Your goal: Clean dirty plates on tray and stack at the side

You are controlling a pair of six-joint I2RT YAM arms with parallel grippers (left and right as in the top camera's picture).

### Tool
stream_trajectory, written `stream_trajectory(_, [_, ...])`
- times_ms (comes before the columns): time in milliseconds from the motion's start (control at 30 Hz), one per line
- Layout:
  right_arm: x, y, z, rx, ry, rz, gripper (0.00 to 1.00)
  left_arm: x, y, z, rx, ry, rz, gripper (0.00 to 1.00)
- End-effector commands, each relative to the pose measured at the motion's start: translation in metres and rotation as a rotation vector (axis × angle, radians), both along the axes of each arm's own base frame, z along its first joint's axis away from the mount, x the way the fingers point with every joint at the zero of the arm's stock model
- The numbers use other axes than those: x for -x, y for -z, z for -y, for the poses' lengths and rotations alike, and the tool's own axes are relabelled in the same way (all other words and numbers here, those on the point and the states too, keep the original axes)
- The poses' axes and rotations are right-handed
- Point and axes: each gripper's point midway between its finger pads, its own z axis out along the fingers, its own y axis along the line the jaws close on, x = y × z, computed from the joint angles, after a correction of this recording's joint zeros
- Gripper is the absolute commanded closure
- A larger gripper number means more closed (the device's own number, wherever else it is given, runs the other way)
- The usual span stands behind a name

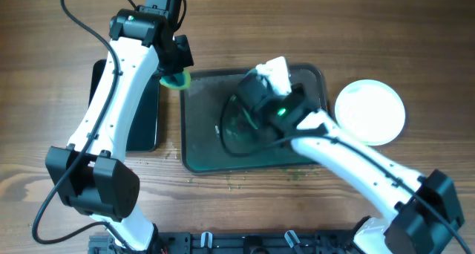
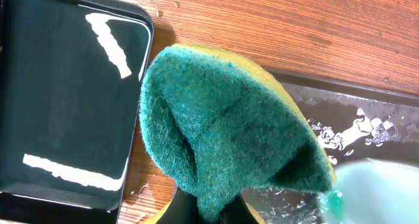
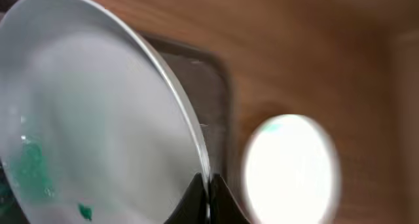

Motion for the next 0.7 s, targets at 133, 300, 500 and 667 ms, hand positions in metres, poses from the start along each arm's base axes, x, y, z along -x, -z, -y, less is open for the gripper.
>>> stream_trajectory(133, [0.018,-0.090,-0.009,0.330,0.009,0.459,0.96,-0.001,-0.009,0.002,0.010,0.026,0.021,0.96])
stream_trajectory(300, [0.021,-0.099,-0.012,0.356,0.007,0.505,0.96,-0.001,-0.008,0.002,0.010,0.026,0.019,0.96])
stream_trajectory(500, [0.016,0.013,-0.037,-0.228,0.002,-0.047,0.96,0.000,-0.008,0.002,0.010,0.025,0.018,0.96])
stream_trajectory(667, [0.001,0.079,-0.039,-0.759,0.191,-0.357,0.96,-0.001,-0.008,0.002,0.010,0.026,0.018,0.96])
